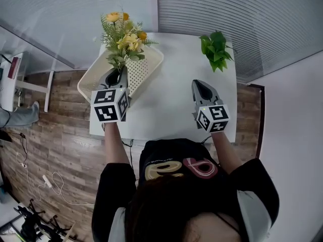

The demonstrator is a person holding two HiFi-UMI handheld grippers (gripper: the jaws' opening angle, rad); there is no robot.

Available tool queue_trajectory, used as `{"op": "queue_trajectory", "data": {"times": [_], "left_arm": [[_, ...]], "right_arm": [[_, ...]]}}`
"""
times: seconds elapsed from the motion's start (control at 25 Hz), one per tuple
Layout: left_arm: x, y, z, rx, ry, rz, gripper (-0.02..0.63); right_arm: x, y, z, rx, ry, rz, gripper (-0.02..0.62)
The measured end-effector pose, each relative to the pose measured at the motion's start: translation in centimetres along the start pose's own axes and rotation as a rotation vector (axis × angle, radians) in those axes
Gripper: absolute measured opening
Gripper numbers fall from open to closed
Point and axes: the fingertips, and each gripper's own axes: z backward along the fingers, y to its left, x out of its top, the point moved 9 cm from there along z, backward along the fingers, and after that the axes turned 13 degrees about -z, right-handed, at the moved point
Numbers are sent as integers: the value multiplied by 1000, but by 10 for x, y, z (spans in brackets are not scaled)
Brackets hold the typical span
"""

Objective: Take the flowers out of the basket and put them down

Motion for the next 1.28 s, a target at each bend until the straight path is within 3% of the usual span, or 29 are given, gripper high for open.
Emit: {"op": "queue_trajectory", "data": {"times": [0.64,0.96,1.28], "left_arm": [[-4,-87,17,-103,-31,-1,40],[-27,-130,4,-220,49,-2,40],[-66,-163,-19,-308,181,14,40]], "right_arm": [[11,-33,50,-116,-50,13,11],[4,-56,69,-202,-32,19,11],[-2,-66,80,-235,-15,19,11]]}}
